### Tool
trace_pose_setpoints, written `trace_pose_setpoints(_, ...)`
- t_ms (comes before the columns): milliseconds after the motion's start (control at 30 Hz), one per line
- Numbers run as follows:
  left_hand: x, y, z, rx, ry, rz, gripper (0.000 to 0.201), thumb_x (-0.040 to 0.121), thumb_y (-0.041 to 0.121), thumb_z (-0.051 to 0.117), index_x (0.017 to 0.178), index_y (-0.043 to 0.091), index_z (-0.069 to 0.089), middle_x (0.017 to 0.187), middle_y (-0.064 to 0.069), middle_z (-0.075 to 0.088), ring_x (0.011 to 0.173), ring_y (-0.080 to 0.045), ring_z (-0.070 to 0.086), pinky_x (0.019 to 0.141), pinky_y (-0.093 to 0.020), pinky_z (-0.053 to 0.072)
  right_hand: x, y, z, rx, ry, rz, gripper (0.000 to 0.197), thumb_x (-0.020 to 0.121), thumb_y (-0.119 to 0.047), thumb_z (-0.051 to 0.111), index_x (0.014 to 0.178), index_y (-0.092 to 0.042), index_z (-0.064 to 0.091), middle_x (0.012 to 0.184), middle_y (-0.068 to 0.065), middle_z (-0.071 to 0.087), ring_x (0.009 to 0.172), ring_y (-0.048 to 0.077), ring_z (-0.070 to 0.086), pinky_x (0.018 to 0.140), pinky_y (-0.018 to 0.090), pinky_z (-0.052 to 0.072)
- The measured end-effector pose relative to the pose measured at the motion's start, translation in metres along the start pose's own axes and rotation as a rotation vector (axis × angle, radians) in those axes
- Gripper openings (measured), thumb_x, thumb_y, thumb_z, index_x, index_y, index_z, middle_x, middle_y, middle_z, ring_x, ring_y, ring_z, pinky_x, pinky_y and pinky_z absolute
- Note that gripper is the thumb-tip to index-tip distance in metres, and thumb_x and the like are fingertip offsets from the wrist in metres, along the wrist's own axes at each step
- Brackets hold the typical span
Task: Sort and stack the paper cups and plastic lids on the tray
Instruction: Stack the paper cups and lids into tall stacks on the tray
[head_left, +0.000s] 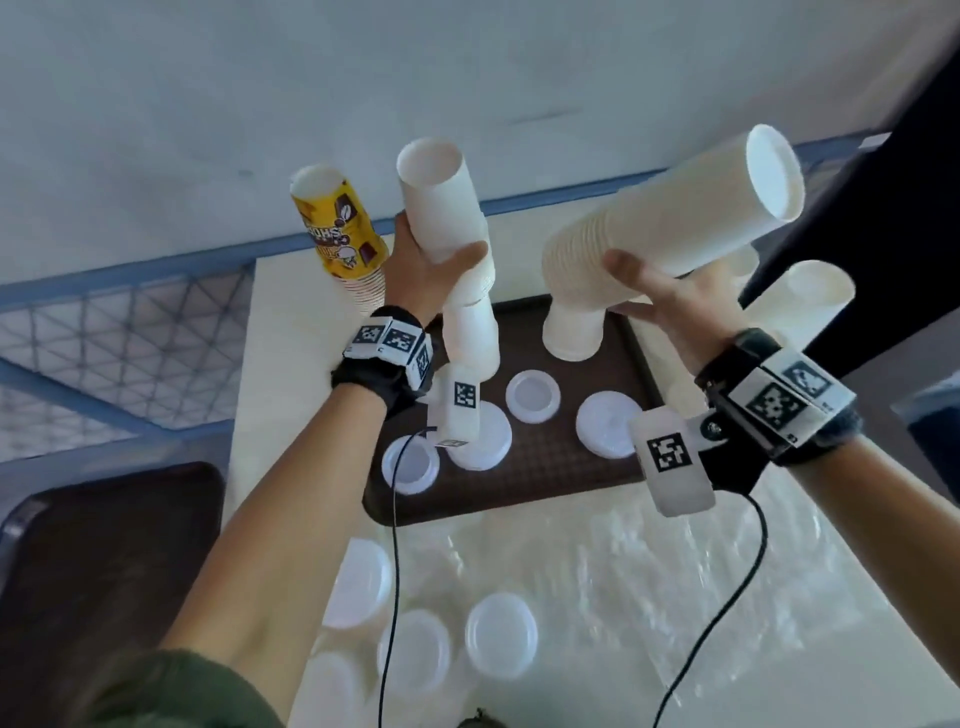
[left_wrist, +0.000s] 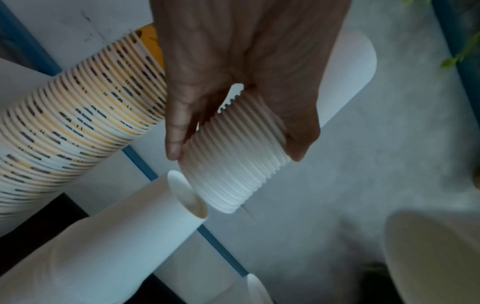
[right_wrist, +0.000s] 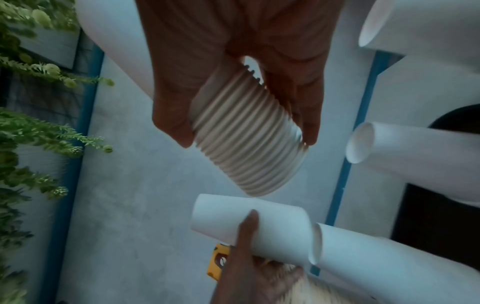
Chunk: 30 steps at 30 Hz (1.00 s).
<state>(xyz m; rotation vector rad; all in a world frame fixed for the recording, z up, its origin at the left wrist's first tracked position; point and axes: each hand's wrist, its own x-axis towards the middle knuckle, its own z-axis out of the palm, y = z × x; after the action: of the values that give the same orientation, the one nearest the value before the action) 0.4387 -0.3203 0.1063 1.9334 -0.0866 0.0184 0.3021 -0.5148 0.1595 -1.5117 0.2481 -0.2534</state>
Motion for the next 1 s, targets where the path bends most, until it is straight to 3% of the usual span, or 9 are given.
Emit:
trace_pose_setpoints(133,0.002,-0.026,0.010,0.104,-0.070,-0.065,0.083,0.065,0.037,0.078,0.131,0.011,0.035,0.127,-0.006,0.054,0.113,-0.024,0.054,0.086,-0.026,0.043,0.032,-0.015,0.016,-0.089,-0.063,0.005,0.035,0.074,-0.019,0.076,0.099,-0.032,0.056,0.100,-0.011,0.064,0.098,0.008,0.063,0.082,0.042,0.057)
trace_pose_setpoints(300,-0.011,-0.059,0.025,0.144,-0.060,-0.104,0.079,0.071,0.026,0.079,0.134,0.009,0.034,0.130,-0.009,0.055,0.116,-0.027,0.054,0.093,-0.032,0.045,0.063,-0.023,0.041,-0.198,-0.086,0.026,0.059,0.062,-0.034,0.078,0.114,-0.024,0.054,0.107,-0.009,0.063,0.104,0.012,0.062,0.074,0.037,0.059)
trace_pose_setpoints(400,-0.014,-0.069,0.031,0.091,-0.024,-0.081,0.080,0.070,0.025,0.080,0.134,0.009,0.035,0.129,-0.008,0.056,0.114,-0.025,0.055,0.090,-0.027,0.043,0.077,-0.021,0.061,-0.276,-0.122,0.021,0.068,0.067,-0.033,0.079,0.126,-0.019,0.049,0.113,-0.007,0.063,0.105,0.011,0.061,0.069,0.030,0.059)
trace_pose_setpoints(567,-0.017,-0.077,0.037,-0.022,0.026,-0.043,0.084,0.066,0.031,0.079,0.133,0.009,0.036,0.127,-0.009,0.055,0.112,-0.023,0.056,0.094,-0.032,0.047,0.095,-0.017,0.096,-0.372,-0.159,0.018,0.074,0.064,-0.035,0.081,0.127,-0.018,0.047,0.117,-0.005,0.061,0.106,0.013,0.060,0.074,0.034,0.058)
trace_pose_setpoints(667,-0.022,-0.080,0.042,-0.081,0.056,-0.033,0.084,0.066,0.028,0.080,0.134,0.008,0.036,0.126,-0.005,0.054,0.109,-0.015,0.054,0.087,-0.010,0.043,0.102,-0.007,0.112,-0.458,-0.180,0.043,0.085,0.052,-0.044,0.080,0.126,-0.020,0.045,0.119,-0.003,0.060,0.108,0.017,0.058,0.086,0.043,0.054)
trace_pose_setpoints(733,-0.023,-0.080,0.043,-0.106,0.074,-0.031,0.089,0.062,0.037,0.079,0.135,0.008,0.036,0.122,0.003,0.050,0.108,-0.008,0.049,0.081,0.001,0.036,0.105,0.002,0.118,-0.527,-0.204,0.064,0.090,0.050,-0.046,0.081,0.128,-0.020,0.044,0.121,-0.002,0.059,0.110,0.019,0.057,0.090,0.044,0.052)
trace_pose_setpoints(800,-0.026,-0.080,0.045,-0.119,0.081,-0.045,0.098,0.056,0.051,0.071,0.136,0.008,0.034,0.122,0.007,0.047,0.111,-0.007,0.047,0.085,-0.004,0.035,0.108,0.013,0.121,-0.605,-0.216,0.078,0.086,0.058,-0.040,0.083,0.131,-0.019,0.041,0.125,0.000,0.057,0.114,0.019,0.054,0.094,0.036,0.048)
trace_pose_setpoints(867,-0.028,-0.083,0.046,-0.120,0.089,-0.066,0.102,0.052,0.058,0.065,0.136,0.009,0.034,0.121,0.007,0.047,0.110,-0.006,0.046,0.087,-0.010,0.035,0.107,0.023,0.123,-0.669,-0.208,0.090,0.083,0.063,-0.037,0.082,0.132,-0.017,0.040,0.128,0.001,0.055,0.116,0.020,0.052,0.087,0.028,0.043)
trace_pose_setpoints(1000,-0.031,-0.092,0.045,-0.025,0.069,-0.153,0.088,0.069,0.034,0.079,0.138,0.008,0.031,0.135,-0.006,0.050,0.122,-0.018,0.049,0.093,-0.014,0.036,0.094,0.043,0.125,-0.670,-0.203,0.141,0.087,0.066,-0.037,0.081,0.135,-0.017,0.032,0.130,0.002,0.053,0.118,0.022,0.051,0.082,0.025,0.039)
